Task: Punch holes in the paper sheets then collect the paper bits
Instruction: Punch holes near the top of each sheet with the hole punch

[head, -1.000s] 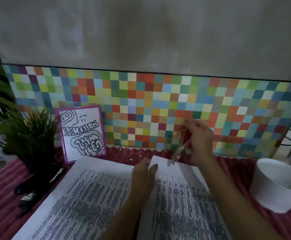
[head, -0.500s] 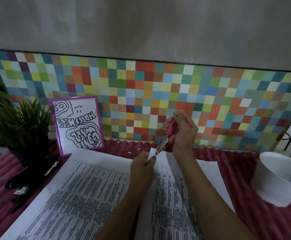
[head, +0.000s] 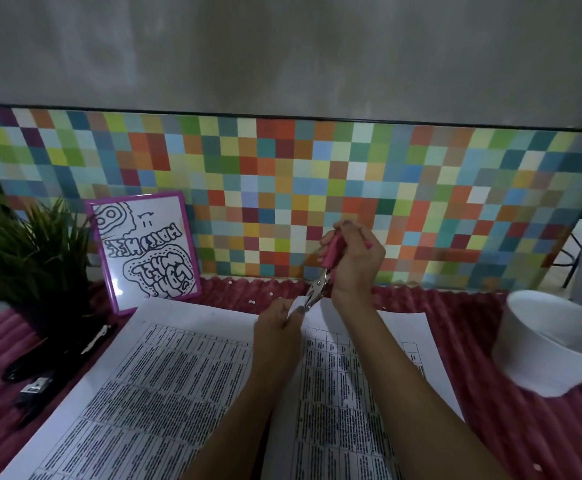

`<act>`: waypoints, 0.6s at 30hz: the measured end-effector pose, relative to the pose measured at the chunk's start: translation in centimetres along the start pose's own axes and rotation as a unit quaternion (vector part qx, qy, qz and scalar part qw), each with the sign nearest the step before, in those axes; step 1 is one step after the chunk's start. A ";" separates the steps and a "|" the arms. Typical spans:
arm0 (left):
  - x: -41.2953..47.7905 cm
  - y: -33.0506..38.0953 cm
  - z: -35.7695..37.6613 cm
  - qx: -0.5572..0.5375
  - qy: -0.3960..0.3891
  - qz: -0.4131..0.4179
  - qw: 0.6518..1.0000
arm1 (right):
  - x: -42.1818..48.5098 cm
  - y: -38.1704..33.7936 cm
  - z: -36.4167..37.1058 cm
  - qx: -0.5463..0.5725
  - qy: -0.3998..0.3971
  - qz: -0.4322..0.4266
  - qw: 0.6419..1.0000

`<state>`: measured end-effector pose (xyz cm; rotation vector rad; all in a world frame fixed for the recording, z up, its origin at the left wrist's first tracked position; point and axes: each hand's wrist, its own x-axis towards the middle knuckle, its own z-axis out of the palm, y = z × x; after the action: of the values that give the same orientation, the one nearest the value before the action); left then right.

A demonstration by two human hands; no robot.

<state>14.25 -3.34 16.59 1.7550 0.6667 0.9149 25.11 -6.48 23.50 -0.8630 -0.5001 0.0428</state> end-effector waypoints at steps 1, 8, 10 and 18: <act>0.0 0.0 0.0 -0.003 -0.002 -0.001 1.000 | -0.1 0.0 0.0 0.000 0.004 -0.003 1.000; -0.2 0.2 -0.1 -0.014 -0.018 0.007 1.000 | -0.1 -0.4 0.0 -0.003 0.050 0.000 0.999; -0.2 0.3 -0.2 -0.016 -0.018 0.010 1.000 | -0.1 -0.4 0.1 -0.005 0.042 0.005 0.999; 0.0 0.1 -0.2 -0.017 0.002 0.009 1.000 | 0.4 -1.6 -1.4 -0.044 -0.044 0.078 0.995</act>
<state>14.09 -3.33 16.70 1.7326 0.6357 0.9384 25.78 -8.45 24.11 -0.9884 -0.5200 0.2032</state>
